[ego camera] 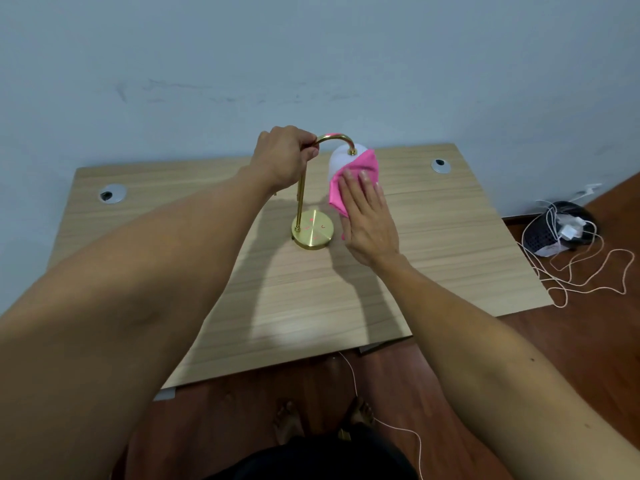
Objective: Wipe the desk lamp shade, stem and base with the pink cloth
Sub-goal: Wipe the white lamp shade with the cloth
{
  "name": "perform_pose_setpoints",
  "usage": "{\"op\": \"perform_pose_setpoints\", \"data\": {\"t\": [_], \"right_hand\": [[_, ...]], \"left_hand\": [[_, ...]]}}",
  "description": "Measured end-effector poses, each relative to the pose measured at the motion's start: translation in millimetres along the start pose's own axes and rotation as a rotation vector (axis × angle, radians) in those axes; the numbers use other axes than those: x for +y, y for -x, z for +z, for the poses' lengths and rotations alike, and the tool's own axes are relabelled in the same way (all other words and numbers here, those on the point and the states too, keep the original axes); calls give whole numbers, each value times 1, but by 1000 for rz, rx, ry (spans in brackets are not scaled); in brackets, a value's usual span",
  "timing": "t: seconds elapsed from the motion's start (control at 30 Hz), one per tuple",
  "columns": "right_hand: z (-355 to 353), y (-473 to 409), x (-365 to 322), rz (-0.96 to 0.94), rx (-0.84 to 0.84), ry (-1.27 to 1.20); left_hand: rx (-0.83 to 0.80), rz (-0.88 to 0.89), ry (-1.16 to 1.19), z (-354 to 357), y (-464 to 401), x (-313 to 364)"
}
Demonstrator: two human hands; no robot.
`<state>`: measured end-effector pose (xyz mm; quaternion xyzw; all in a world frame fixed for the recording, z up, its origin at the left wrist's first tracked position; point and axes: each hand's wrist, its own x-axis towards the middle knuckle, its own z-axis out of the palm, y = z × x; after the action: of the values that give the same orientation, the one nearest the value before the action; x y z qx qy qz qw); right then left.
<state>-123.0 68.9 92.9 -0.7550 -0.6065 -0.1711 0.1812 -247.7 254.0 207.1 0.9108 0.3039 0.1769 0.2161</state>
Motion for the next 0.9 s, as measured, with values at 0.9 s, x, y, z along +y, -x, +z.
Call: {"op": "perform_pose_setpoints", "data": {"t": [0.9], "right_hand": [[-7,46,38,141,-336,-211]], "left_hand": [[-32,-10,17,-4,2,3]]}}
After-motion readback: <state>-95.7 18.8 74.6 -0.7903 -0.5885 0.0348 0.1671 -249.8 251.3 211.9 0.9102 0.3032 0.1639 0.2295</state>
